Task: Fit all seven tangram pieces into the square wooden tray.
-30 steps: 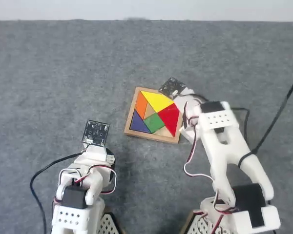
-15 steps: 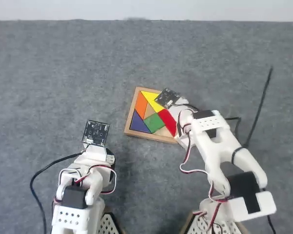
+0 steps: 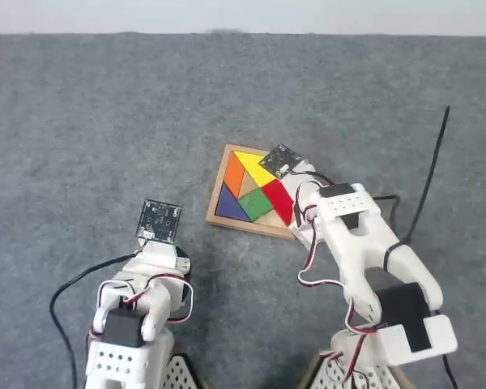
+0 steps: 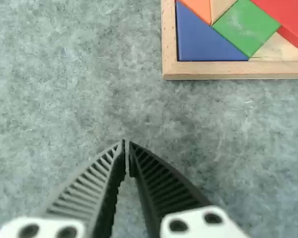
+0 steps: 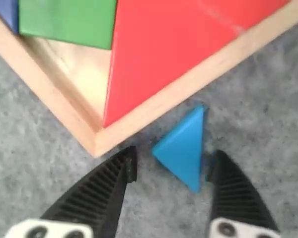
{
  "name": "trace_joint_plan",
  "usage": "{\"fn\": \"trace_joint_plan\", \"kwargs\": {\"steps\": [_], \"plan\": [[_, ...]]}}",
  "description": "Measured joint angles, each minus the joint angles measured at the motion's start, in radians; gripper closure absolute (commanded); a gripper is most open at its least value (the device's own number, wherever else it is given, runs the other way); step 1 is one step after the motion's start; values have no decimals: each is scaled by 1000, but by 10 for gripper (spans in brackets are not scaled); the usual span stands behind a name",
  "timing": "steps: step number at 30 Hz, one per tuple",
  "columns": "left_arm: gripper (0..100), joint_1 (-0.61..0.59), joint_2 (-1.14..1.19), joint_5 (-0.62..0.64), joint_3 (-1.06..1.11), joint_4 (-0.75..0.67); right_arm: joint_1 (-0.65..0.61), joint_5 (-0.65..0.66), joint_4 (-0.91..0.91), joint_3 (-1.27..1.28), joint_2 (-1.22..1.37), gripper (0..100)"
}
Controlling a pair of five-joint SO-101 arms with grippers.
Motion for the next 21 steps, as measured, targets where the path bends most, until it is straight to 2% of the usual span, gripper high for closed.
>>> {"fn": "trace_joint_plan", "kwargs": {"steps": [13, 17, 21], "plan": [[988, 0, 0, 0, 0, 0, 6, 0, -3, 0, 0, 897], [988, 0, 0, 0, 0, 0, 95, -6, 17, -18, 2, 897], [988, 0, 0, 0, 0, 0, 215, -71, 54, -89, 2, 897]]}}
